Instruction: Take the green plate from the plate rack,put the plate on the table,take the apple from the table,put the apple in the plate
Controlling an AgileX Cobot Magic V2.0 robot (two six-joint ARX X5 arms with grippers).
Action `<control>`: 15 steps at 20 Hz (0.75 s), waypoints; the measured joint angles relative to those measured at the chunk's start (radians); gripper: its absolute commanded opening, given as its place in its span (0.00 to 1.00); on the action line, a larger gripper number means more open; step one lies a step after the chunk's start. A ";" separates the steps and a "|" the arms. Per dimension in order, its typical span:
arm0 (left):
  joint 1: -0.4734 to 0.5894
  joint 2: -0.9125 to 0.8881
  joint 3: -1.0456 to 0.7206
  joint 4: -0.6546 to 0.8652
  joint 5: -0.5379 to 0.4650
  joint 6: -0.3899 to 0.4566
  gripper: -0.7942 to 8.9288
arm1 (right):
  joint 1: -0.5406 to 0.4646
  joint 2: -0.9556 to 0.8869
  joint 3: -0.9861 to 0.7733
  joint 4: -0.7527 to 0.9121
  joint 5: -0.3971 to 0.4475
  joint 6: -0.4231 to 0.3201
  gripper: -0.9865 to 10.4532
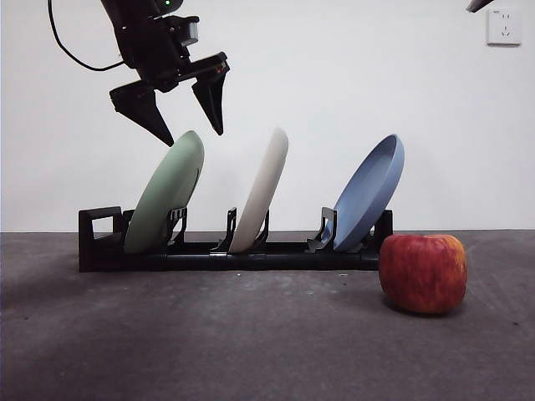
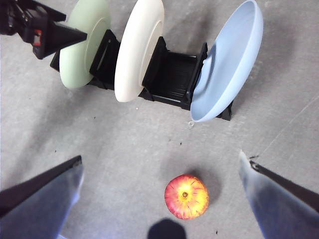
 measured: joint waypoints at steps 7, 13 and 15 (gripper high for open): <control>0.000 0.001 0.000 -0.005 0.000 0.000 0.07 | 0.000 0.000 0.000 0.000 0.000 0.000 0.66; -0.005 0.001 0.000 -0.011 0.019 -0.017 0.07 | 0.000 0.000 0.000 0.000 0.000 0.000 0.66; -0.005 0.002 0.005 -0.013 0.020 -0.018 0.07 | 0.000 0.000 0.000 0.000 0.000 0.000 0.66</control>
